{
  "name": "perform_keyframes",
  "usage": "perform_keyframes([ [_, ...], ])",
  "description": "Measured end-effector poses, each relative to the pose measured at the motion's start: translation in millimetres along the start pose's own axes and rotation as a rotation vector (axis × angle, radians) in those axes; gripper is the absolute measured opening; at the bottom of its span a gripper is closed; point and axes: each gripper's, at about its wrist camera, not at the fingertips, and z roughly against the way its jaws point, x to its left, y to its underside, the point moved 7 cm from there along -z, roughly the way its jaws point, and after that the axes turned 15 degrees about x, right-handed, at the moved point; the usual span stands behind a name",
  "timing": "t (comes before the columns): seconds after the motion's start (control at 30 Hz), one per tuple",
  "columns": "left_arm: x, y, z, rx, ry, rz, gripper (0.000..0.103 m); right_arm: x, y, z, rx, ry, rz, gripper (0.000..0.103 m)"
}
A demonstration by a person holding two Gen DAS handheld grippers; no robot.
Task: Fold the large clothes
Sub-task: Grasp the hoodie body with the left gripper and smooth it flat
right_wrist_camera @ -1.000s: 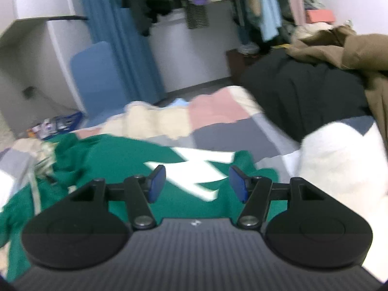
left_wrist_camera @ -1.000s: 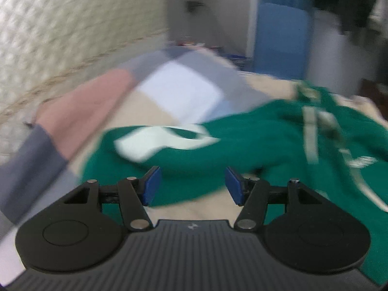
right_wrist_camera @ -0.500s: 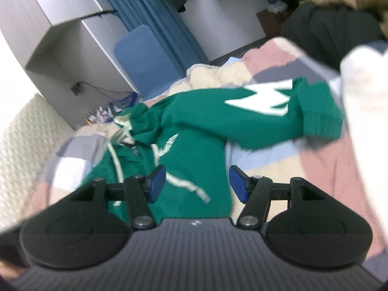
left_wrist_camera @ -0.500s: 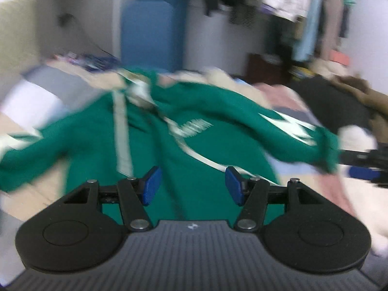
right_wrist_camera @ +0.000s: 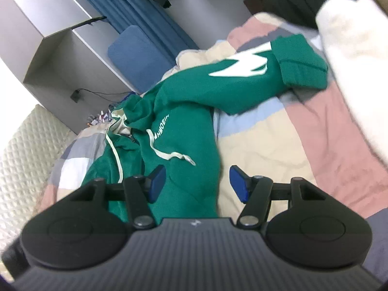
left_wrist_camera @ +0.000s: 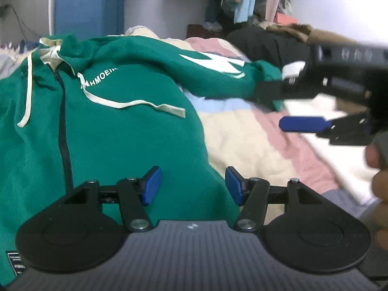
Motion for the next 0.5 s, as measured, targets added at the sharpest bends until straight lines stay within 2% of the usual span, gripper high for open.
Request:
perform_keyframes([
  [0.1, 1.3, 2.8, -7.2, -0.046, -0.060, -0.029, 0.064, -0.2, -0.3, -3.7, 0.021, -0.038, 0.004, 0.062],
  [0.2, 5.5, 3.9, -11.5, -0.064, -0.059, -0.040, 0.060, 0.9, 0.8, -8.7, 0.030, -0.039, 0.011, 0.062],
  [0.27, 7.5, 5.4, -12.5, -0.065, -0.081, -0.044, 0.049, -0.7, 0.8, -15.8, 0.052, -0.043, -0.001, 0.062],
  [0.3, 8.8, 6.4, -13.2, -0.067, -0.094, -0.051, 0.041, -2.1, 0.7, -20.8, 0.067, -0.042, -0.010, 0.062],
  [0.33, 12.1, 3.6, -13.8, -0.069, -0.093, -0.055, 0.029, -3.8, 1.1, -25.3, 0.081, -0.037, -0.018, 0.062],
  [0.37, 15.2, 2.5, -13.5, -0.072, -0.091, -0.054, 0.024, -5.5, 2.0, -29.7, 0.096, -0.033, -0.028, 0.062],
  [0.43, 24.6, 0.5, -11.3, -0.072, -0.055, -0.035, 0.016, -7.8, 4.5, -36.6, 0.120, -0.032, -0.048, 0.062],
  [0.5, 36.3, -2.1, -3.3, -0.081, -0.010, 0.001, 0.013, -7.6, 7.1, -41.5, 0.139, -0.027, -0.052, 0.062],
])
